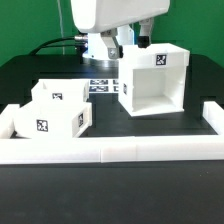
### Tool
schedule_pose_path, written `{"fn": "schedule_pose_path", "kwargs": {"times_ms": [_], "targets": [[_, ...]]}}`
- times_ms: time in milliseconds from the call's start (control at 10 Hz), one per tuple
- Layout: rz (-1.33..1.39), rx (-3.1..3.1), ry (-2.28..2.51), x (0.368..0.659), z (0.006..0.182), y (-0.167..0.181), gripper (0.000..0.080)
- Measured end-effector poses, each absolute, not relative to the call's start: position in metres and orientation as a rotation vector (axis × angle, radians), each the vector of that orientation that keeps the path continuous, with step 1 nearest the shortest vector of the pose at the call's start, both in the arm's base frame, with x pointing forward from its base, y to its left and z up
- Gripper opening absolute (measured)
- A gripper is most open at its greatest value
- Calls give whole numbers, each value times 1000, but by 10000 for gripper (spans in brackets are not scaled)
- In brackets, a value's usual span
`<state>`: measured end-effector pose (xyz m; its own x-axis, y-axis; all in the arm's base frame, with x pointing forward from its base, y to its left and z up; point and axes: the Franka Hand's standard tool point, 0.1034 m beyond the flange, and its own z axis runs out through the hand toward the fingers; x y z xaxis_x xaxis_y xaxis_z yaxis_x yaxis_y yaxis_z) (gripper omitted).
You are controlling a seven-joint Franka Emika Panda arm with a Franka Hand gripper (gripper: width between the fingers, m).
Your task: Assemble drawer
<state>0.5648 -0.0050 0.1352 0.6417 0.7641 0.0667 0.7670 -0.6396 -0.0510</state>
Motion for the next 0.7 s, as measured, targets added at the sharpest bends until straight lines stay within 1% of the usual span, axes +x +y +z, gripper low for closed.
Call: {"fn": "schedule_pose_path", "kwargs": {"times_ms": [500, 700], "targets": [[-57, -2793, -1266, 563, 135, -5, 650], [-29, -2864, -1089, 545, 137, 0, 650]]}}
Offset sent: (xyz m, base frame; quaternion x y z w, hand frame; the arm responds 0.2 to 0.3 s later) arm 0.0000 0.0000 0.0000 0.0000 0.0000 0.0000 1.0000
